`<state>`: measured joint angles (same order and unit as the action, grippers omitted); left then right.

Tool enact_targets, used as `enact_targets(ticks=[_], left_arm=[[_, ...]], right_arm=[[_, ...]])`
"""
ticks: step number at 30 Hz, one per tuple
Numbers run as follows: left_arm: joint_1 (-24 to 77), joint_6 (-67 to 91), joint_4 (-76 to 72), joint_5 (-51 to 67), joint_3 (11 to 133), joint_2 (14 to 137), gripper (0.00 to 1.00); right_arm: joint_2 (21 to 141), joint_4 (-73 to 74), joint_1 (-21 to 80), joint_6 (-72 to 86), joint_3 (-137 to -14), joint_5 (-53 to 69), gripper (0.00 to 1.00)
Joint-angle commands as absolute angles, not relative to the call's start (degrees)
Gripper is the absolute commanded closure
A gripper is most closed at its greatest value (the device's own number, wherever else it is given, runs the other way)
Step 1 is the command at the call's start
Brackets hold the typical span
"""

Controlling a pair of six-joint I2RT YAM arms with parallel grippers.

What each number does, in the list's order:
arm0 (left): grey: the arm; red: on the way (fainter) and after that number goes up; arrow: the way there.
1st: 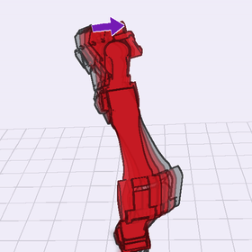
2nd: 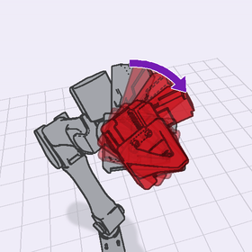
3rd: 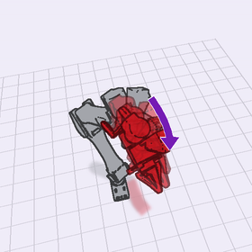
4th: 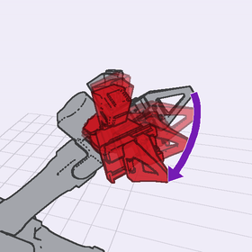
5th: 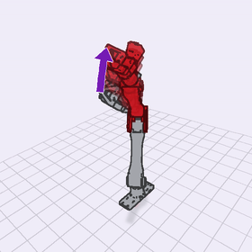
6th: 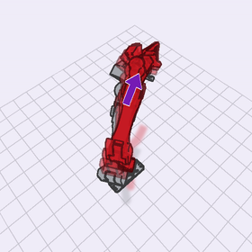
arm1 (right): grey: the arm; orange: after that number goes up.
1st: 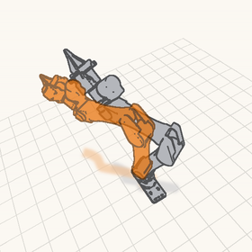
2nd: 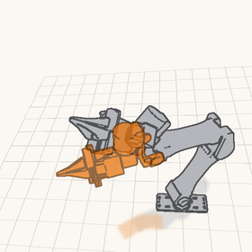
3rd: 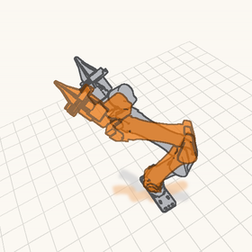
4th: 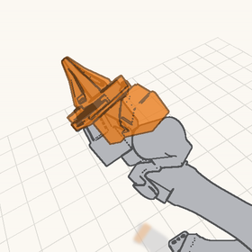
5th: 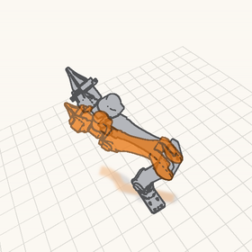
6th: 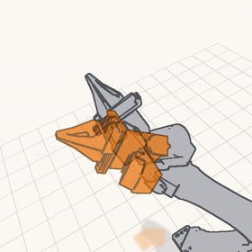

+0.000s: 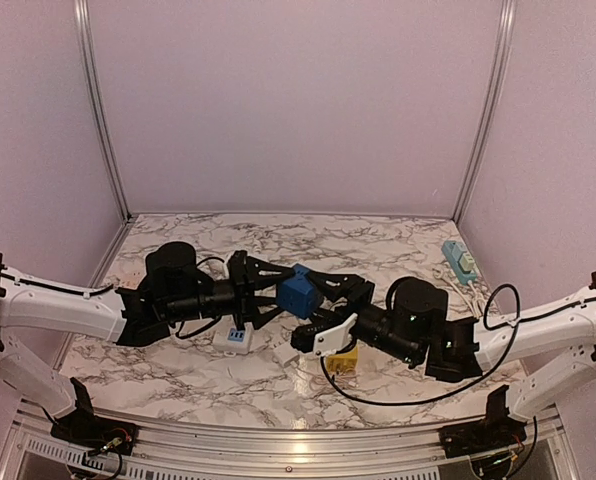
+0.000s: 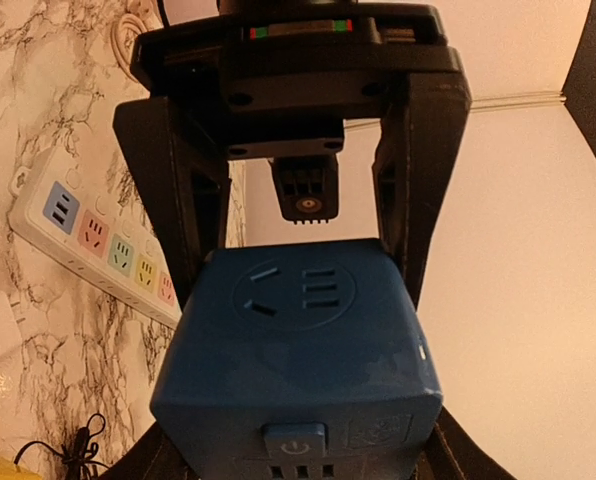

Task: Insert the plug
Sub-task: Pass from the left arm to the right, then move the socket to the center of the board.

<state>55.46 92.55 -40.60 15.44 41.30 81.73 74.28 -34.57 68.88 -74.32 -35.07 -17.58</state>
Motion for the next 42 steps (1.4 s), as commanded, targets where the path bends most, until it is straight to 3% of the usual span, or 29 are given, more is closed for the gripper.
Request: enact_targets(ticks=[1, 8, 17, 24, 36, 42], left_arm=[[53.03, 90.27, -48.34, 14.83, 39.05, 79.55, 0.42], [49.87, 84.30, -44.71, 15.35, 38.25, 76.75, 0.02], [44.75, 67.55, -24.28, 7.32, 39.79, 68.35, 0.01], [44.33, 54.44, -1.15, -12.15, 43.83, 65.90, 0.01], [44.94, 49.17, 11.21, -19.27, 51.19, 82.77, 0.01], [45.44, 47.64, 11.17, -19.39, 53.80, 89.15, 0.01]], right_arm=[[72.22, -27.17, 69.30, -63.30, -40.42, -17.15, 1.00], [69.64, -16.18, 69.10, -49.85, -45.25, -17.80, 1.00], [67.70, -0.50, 64.56, -32.01, -53.89, -9.96, 1.00], [71.73, 13.84, 59.83, -24.24, -64.12, -1.69, 1.00], [92.44, 34.31, 42.99, -13.12, -90.42, 21.87, 1.00], [100.39, 42.83, 40.64, -12.10, -99.55, 20.73, 1.00]])
